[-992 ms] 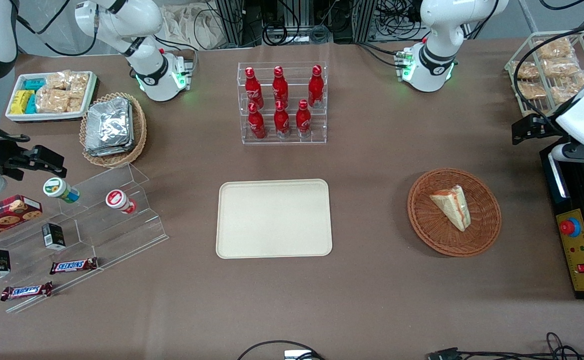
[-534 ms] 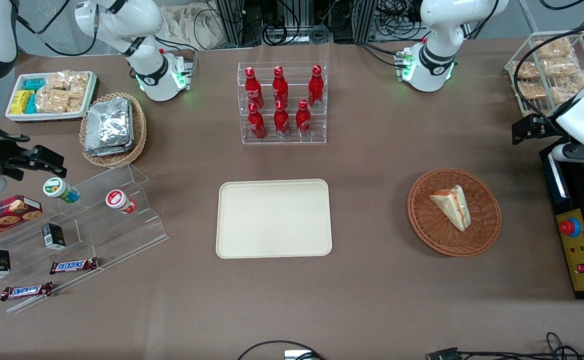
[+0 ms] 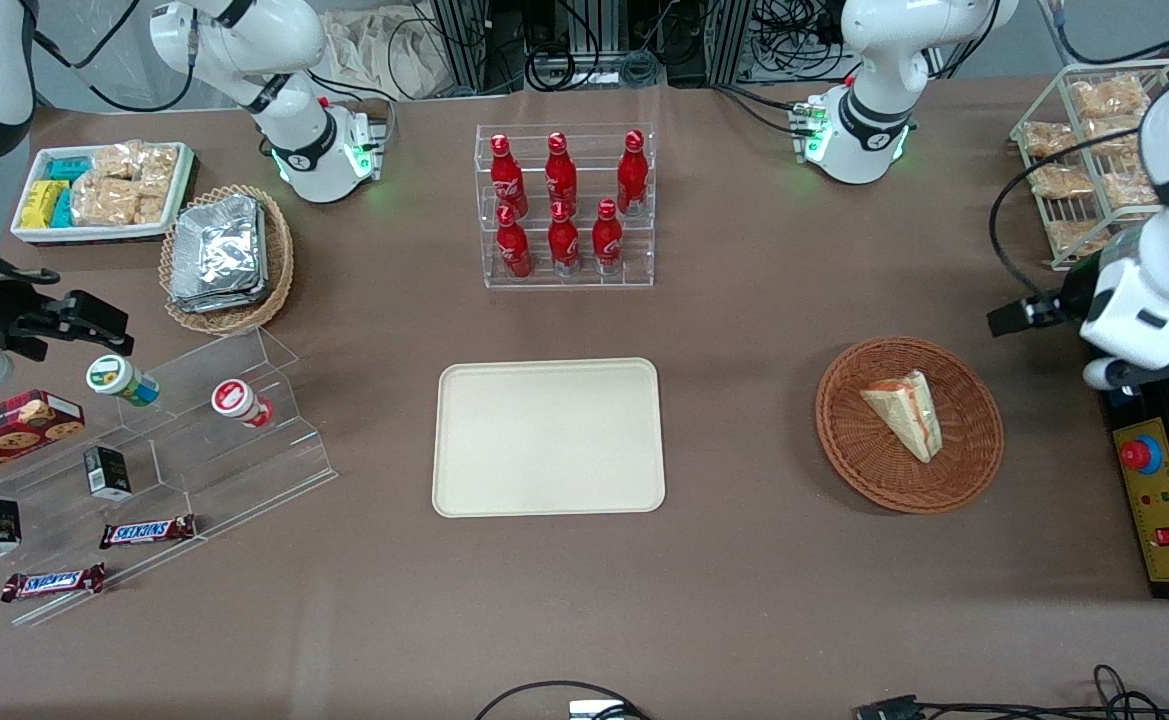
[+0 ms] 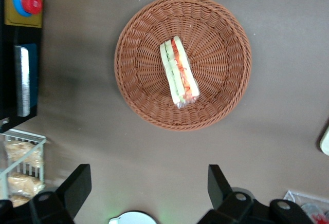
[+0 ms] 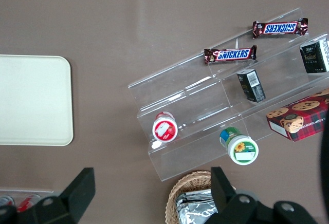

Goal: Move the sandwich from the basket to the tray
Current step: 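Lower the open left gripper onto the wrapped sandwich in the basket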

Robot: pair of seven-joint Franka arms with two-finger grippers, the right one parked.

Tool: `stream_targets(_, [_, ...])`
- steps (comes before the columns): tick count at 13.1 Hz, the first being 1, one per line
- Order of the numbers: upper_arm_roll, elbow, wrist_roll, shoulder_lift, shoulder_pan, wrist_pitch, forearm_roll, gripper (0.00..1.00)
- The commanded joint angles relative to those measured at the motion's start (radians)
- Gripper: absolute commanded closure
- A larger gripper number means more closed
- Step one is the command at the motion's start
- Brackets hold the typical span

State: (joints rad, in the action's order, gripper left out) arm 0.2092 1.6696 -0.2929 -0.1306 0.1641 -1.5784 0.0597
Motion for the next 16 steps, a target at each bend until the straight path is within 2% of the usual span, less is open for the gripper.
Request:
stream_targets(1, [0.001,0.05,-0.043,-0.056,0.0,-0.095,-0.009,0.0])
stream_targets(4, [-0.002,0.174,-0.101,-0.104,0.006,-0.3,-0.009,0.0])
stream_targets(6, [-0.001,0.174,-0.219,-0.174,-0.004,-0.342,0.003,0.0])
stream_targets(9, [0.001,0.194,-0.236,-0.233,-0.017,-0.402,0.005,0.0])
stream_targets(12, [-0.001,0.3,-0.236,-0.238,-0.015,-0.552,0.006,0.0])
stream_targets(16, [-0.004,0.331,-0.238,-0.28,-0.012,-0.595,0.006,0.0])
